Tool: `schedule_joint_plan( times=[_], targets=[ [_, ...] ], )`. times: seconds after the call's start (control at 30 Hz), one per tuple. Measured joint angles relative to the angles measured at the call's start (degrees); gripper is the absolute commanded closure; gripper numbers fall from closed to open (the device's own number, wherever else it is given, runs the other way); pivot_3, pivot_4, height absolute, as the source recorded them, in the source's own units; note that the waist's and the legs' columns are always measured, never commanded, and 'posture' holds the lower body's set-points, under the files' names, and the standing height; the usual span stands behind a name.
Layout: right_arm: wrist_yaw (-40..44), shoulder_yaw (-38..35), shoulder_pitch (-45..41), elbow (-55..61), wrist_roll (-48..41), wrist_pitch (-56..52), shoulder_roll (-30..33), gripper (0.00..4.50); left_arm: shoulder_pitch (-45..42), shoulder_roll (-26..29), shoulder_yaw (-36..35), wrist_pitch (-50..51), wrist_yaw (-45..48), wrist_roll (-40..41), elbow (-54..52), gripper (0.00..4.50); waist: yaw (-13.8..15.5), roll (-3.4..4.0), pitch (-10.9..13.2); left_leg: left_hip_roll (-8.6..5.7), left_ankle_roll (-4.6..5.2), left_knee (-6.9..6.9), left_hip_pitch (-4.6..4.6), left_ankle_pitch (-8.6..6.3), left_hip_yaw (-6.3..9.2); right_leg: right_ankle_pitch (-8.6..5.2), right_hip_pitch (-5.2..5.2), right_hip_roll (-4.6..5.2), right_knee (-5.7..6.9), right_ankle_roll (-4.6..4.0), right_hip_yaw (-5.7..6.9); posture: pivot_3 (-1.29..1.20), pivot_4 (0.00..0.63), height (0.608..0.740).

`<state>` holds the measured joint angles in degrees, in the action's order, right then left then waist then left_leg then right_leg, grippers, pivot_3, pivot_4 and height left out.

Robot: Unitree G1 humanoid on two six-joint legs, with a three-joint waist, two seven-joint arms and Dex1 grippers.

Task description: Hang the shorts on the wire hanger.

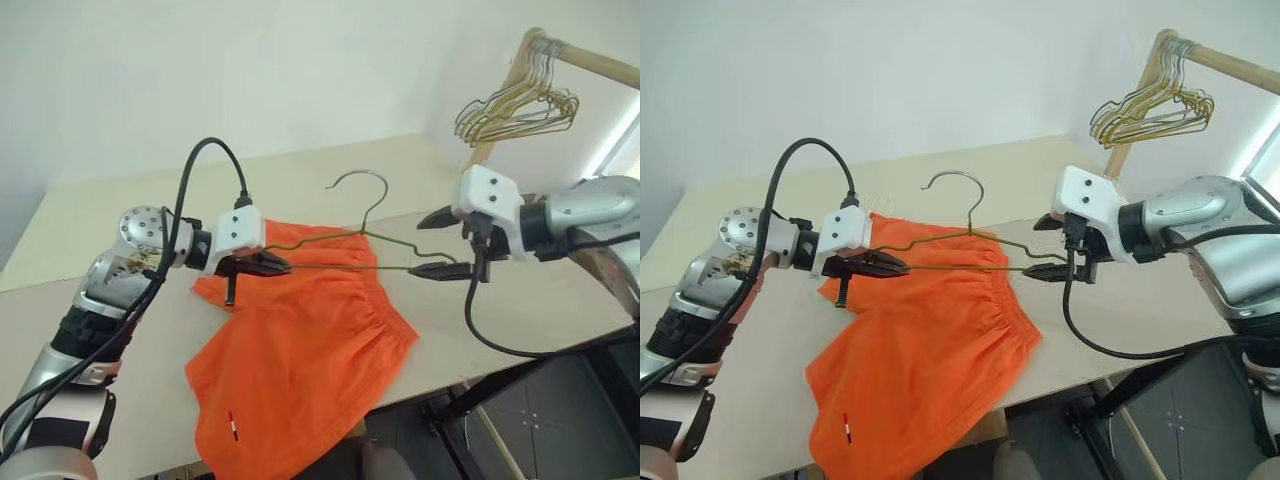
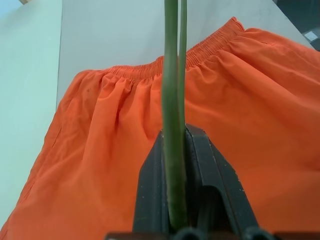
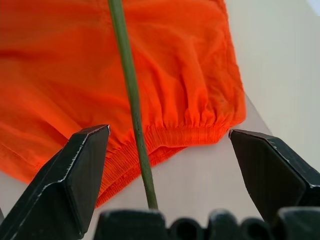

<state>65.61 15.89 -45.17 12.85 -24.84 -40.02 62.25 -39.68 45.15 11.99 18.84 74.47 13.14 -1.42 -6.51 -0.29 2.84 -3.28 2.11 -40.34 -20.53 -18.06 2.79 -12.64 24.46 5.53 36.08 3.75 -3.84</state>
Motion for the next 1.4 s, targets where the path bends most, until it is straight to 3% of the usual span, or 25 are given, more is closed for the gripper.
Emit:
schedule_joint_plan(
  times=[0.3, 0.43, 0.47, 0.57, 0.77, 1.0, 1.13, 1.4],
  targets=[
    [5.6, 5.5, -2.4, -2.4, 4.9, -3.6, -1.8, 0.05, 0.0, 0.0, 0.0, 0.0, -0.1, 0.0, 0.0, 4.50, 1.0, -0.01, 0.0, -0.01, -0.02, -0.03, -0.01, 0.01, -0.02, 0.00, 0.01, -0.03, 0.02, 0.00, 0.02, -0.10, 0.000, 0.740],
    [7.0, 6.3, -3.7, -4.6, 7.5, -4.1, -3.1, 0.94, -0.1, -0.2, 0.0, -0.1, -0.5, -0.1, 0.0, 4.50, 1.0, -0.01, 0.0, -0.02, -0.03, -0.03, -0.01, 0.02, -0.01, 0.00, 0.02, -0.04, 0.02, 0.00, 0.03, -0.09, 0.000, 0.740],
    [7.4, 6.3, -3.7, -4.9, 8.0, -4.2, -3.2, 1.42, -0.1, -0.2, 0.0, -0.2, -0.5, -0.3, 0.0, 4.50, 1.0, -0.01, 0.0, -0.03, -0.05, -0.03, -0.01, 0.03, -0.01, 0.00, 0.02, -0.04, 0.02, 0.00, 0.03, -0.09, 0.000, 0.740],
    [8.4, 6.3, -3.7, -4.9, 8.4, -4.4, -3.2, 2.14, -0.1, -0.2, 0.0, -0.8, -0.5, -0.5, -0.1, 4.50, 1.0, -0.01, 0.0, -0.03, -0.06, -0.03, -0.02, 0.03, -0.01, 0.00, 0.02, -0.03, 0.02, 0.00, 0.03, -0.09, 0.000, 0.740],
    [9.4, 6.3, -3.5, -4.7, 9.6, -4.4, -3.2, 4.34, -0.1, -0.7, 0.0, -2.1, -0.5, -1.0, 0.0, 4.50, 1.0, -0.01, 0.0, -0.03, -0.06, -0.03, -0.01, 0.03, -0.01, 0.00, 0.01, -0.03, 0.03, 0.00, 0.03, -0.10, 0.000, 0.740],
    [10.3, 6.0, -1.9, -3.0, 10.2, -4.7, -3.1, 4.47, -0.5, -1.6, 0.0, -4.7, 0.3, -1.6, 2.2, 4.50, 0.9, -0.02, 0.0, -0.03, -0.06, -0.05, -0.01, 0.04, -0.01, 0.00, 0.01, -0.03, 0.02, 0.00, 0.04, -0.12, 0.000, 0.740],
    [10.3, 5.4, -0.3, -1.5, 9.6, -6.4, -2.9, 4.50, -0.4, -2.8, -0.9, -7.8, 2.5, 0.4, 3.9, 3.44, 0.9, -0.03, 0.0, -0.02, -0.24, -0.05, -0.06, 0.14, 0.00, 0.00, 0.04, -0.03, 0.01, -0.01, 0.05, -0.13, 0.000, 0.740],
    [8.4, -4.3, 13.1, 8.0, 2.9, -12.4, 1.6, 4.50, -3.0, -3.9, -2.5, -13.2, 9.4, 3.6, 12.0, 1.02, 1.1, -0.13, -0.1, -0.02, -0.19, -0.18, -0.19, 0.11, 0.06, 0.00, 0.05, 0.00, 0.01, 0.00, 0.16, -0.14, 0.000, 0.740]
  ],
)
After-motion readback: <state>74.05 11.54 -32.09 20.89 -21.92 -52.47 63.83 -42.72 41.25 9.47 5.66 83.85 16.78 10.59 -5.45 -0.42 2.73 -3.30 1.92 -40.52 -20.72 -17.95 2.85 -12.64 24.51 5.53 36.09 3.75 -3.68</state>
